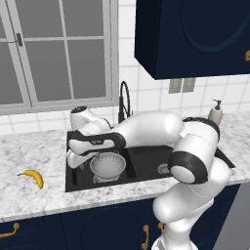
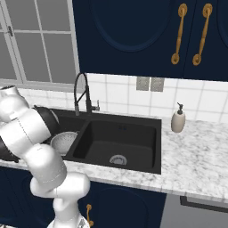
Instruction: Put the colander in the sink, put the banana in the colander, and turn on the sink faucet and pour water over the colander.
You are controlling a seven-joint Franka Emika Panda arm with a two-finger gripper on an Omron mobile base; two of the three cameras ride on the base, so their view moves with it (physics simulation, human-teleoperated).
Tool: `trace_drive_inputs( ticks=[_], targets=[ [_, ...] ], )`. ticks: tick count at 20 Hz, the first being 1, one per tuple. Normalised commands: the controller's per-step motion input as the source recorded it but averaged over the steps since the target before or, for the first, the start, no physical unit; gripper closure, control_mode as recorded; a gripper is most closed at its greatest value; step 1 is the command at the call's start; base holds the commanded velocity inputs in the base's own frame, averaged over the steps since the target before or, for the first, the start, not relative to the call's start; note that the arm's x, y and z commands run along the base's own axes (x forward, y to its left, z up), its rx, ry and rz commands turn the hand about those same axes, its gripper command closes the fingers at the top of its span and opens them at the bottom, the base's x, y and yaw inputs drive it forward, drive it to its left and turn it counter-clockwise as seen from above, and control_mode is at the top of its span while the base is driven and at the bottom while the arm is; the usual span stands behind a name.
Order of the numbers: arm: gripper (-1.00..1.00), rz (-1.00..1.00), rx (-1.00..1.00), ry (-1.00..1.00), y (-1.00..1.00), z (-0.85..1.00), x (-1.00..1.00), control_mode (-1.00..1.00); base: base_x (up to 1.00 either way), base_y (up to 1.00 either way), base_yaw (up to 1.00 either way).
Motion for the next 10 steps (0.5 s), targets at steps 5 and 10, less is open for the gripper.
trace_drive_inputs(
  ticks=[5, 10],
  targets=[
    [-1.0, 0.0, 0.04, 0.02, 0.8, 0.04, -0.04, -1.0, 0.0, 0.0, 0.0],
    [-1.0, 0.0, 0.01, 0.0, 0.96, 0.0, 0.0, -1.0, 0.0, 0.0, 0.0]
  ],
)
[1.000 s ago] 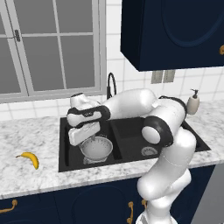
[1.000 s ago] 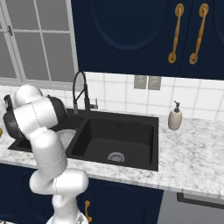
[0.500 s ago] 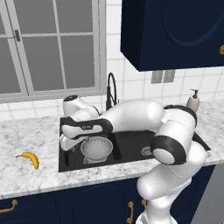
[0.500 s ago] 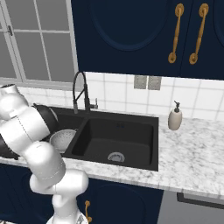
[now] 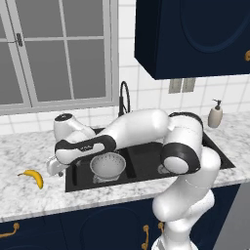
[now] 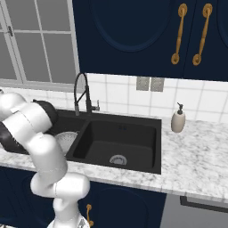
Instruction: Put the colander in the sink, put the banana in the colander, and turn on the sink faucet and pour water over the colander.
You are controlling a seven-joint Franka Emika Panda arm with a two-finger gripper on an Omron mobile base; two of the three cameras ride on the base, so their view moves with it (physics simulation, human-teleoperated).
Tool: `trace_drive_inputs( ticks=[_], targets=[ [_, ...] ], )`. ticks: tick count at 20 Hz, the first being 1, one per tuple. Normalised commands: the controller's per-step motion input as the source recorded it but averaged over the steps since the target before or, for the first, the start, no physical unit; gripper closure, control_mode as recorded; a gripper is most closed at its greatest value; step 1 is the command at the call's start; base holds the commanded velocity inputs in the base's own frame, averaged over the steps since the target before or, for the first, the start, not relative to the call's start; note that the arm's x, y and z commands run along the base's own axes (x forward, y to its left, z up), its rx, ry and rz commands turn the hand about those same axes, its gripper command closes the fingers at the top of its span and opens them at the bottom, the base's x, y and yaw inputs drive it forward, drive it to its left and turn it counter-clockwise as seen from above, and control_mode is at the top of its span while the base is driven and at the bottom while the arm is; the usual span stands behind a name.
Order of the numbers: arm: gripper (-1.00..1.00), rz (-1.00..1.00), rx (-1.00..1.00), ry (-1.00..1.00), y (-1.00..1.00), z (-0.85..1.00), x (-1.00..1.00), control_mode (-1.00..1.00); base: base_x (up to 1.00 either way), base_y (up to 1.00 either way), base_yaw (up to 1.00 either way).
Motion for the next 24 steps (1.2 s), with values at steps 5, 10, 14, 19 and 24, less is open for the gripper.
trace_drive_inputs(
  ticks=[5, 10, 14, 19, 24],
  targets=[
    [-1.0, -0.03, -0.02, 0.0, 0.96, 0.0, 0.09, -1.0, 0.0, 0.0, 0.0],
    [-1.0, -0.08, 0.0, 0.02, 0.47, -0.02, 0.21, -1.0, 0.0, 0.0, 0.0],
    [-1.0, -0.03, 0.0, 0.0, 0.23, -0.24, 0.24, -1.0, 0.0, 0.0, 0.0],
    [-1.0, -0.03, 0.0, 0.02, 0.32, -0.36, 0.09, -1.0, 0.0, 0.0, 0.0],
    [-1.0, -0.06, 0.0, 0.08, 0.25, -0.33, 0.05, -1.0, 0.0, 0.0, 0.0]
  ],
)
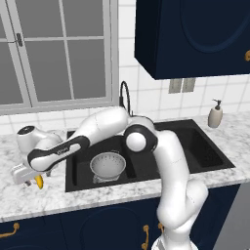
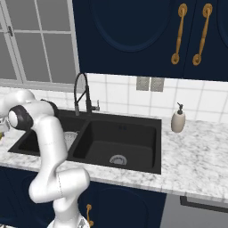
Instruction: Put the colander in the sink, put the banana in the colander, and turn on the sink faucet and pour water over the colander.
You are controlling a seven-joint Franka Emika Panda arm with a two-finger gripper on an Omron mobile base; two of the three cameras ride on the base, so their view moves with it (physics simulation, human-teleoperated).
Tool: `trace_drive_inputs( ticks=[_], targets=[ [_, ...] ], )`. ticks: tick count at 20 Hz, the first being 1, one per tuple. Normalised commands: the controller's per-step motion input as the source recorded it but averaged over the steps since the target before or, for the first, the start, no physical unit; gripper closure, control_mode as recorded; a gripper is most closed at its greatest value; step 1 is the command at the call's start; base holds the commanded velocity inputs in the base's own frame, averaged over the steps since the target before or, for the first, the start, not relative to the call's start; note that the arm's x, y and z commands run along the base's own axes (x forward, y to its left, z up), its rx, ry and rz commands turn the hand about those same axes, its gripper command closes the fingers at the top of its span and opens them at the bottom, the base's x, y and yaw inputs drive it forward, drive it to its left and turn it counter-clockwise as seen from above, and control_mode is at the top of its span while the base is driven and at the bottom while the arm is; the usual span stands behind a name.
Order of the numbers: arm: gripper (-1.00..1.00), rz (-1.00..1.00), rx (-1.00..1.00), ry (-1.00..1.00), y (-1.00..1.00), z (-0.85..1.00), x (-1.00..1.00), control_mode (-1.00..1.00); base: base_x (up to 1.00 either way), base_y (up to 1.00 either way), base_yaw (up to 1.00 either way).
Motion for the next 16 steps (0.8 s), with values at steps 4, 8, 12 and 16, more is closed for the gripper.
trace_drive_inputs(
  ticks=[4, 8, 12, 16],
  targets=[
    [-1.0, -0.12, 0.0, 0.03, 0.06, -0.16, 0.39, -1.0, 0.0, 0.0, 0.0],
    [-1.0, -0.15, 0.0, 0.04, 0.02, -0.13, 0.49, -1.0, 0.0, 0.0, 0.0],
    [-1.0, -0.13, 0.0, 0.05, 0.03, -0.3, 0.26, -1.0, 0.0, 0.0, 0.0],
    [-1.0, -0.09, 0.0, 0.08, 0.01, -0.3, 0.05, -1.0, 0.0, 0.0, 0.0]
  ],
)
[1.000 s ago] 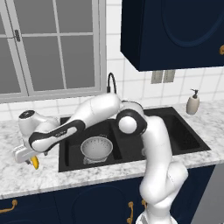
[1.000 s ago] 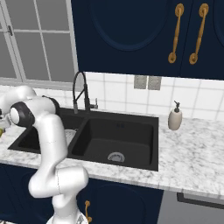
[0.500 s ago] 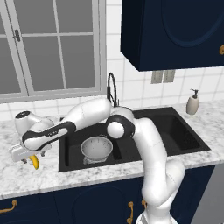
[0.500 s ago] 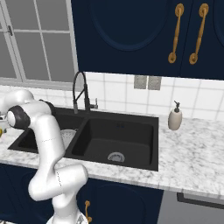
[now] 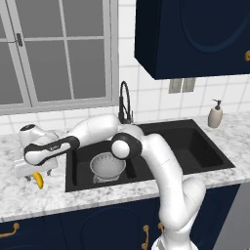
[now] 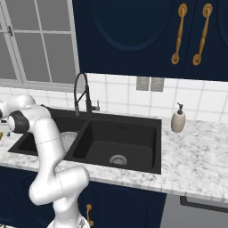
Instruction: Put the colander in the sink, put the banana in the colander, and turn on the sink faucet and pour water over the colander.
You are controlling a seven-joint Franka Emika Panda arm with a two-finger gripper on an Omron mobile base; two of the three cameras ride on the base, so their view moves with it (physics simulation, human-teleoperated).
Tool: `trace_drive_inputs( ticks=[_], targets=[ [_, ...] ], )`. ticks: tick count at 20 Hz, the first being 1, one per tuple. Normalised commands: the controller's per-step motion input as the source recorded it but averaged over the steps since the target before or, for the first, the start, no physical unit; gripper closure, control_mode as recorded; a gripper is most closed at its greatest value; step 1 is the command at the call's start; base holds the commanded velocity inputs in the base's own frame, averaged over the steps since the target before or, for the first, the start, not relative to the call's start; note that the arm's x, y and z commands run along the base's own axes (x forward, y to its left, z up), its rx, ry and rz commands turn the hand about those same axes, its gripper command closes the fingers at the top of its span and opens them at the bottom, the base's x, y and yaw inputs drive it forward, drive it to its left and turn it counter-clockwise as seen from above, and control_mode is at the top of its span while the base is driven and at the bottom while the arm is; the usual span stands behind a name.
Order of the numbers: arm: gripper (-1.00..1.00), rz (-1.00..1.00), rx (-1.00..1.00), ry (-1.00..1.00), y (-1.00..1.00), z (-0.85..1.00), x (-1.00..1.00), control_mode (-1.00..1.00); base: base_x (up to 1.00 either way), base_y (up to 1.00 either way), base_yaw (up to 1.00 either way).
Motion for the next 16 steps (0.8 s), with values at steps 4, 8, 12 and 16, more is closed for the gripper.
trace_drive_inputs(
  ticks=[4, 8, 12, 16],
  targets=[
    [-1.0, -0.03, 0.0, 0.11, 0.06, -0.19, 0.0, -1.0, 0.0, 0.0, 0.0],
    [1.0, 0.0, 0.0, 0.07, 0.02, -0.13, 0.0, -1.0, 0.0, 0.0, 0.0],
    [1.0, 0.0, 0.0, 0.0, 0.0, 0.0, 0.0, -1.0, 0.0, 0.0, 0.0],
    [1.0, 0.0, 0.0, 0.0, 0.0, 0.0, 0.0, -1.0, 0.0, 0.0, 0.0]
  ],
)
